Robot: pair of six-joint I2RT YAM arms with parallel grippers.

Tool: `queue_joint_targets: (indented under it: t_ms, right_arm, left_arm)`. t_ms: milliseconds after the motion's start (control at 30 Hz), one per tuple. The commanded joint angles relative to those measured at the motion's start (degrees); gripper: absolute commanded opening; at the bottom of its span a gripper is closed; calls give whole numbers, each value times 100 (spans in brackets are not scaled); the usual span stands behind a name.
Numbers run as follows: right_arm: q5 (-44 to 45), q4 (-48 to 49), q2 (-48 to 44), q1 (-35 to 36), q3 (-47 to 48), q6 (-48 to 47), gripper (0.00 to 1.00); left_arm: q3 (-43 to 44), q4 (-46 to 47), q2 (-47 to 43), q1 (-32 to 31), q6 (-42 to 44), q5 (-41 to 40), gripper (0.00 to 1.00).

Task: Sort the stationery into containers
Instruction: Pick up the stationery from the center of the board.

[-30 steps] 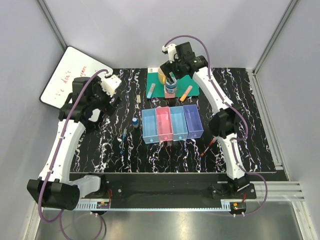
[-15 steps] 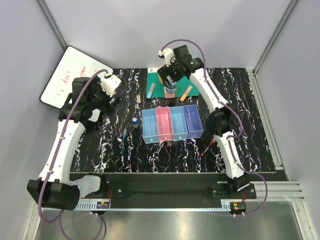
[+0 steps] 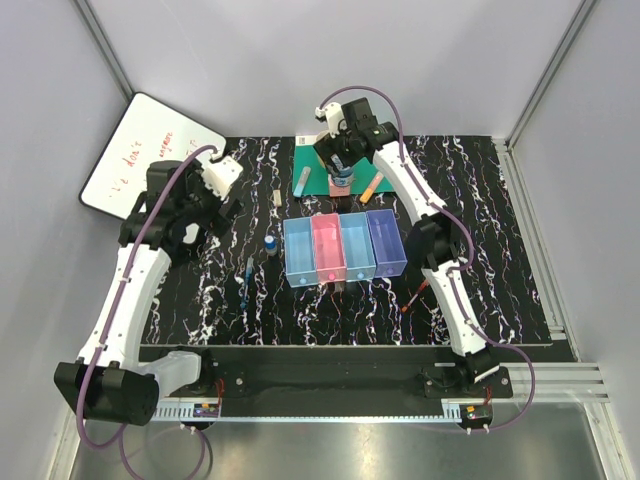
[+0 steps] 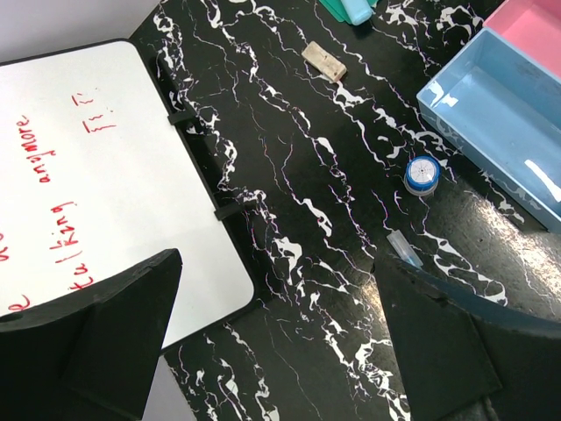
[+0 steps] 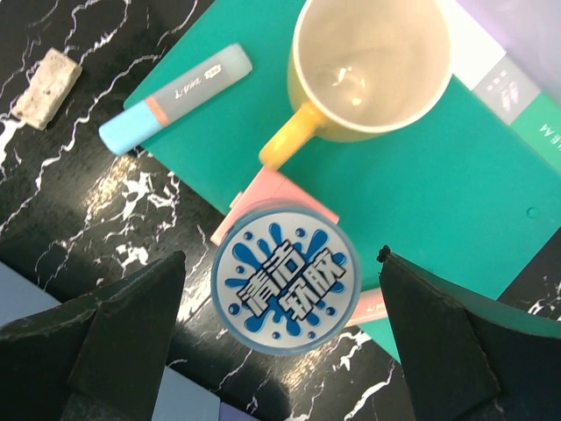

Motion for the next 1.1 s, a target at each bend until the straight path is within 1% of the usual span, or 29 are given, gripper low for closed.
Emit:
queue_joint_targets:
  t_ms: [0,267,600,767,900,967,1033,1067]
  right_arm:
    - [169,371,18,13,325,19,100]
    - [160,363,62,4,228,98,100]
    - [186,354,158,-84,211,186,91]
    - [213,345,193,-110,176,204,91]
    - [204,328,229,-137,176,213,88]
    - [187,328,246,-137,184,213,83]
    - [169,319,246,-137,176,213,74]
    - [143,319,238,-137,184,213,61]
  left_arm:
    - [-39,284,-164,-26,26,-164,99]
    - [-31,293,-156,-26,96,-225,99]
    - [-31,293,-200,-26,149,-269,99]
    - [-48,293,-244,-26,175,-287,99]
    - [-39,293,-252,-26,184,-304,99]
    - [-39,293,-252,-26,193,-287,99]
    - [-48,293,-235,-26,193,-295,99]
    - [-57,293,-244,-26,201,-295,99]
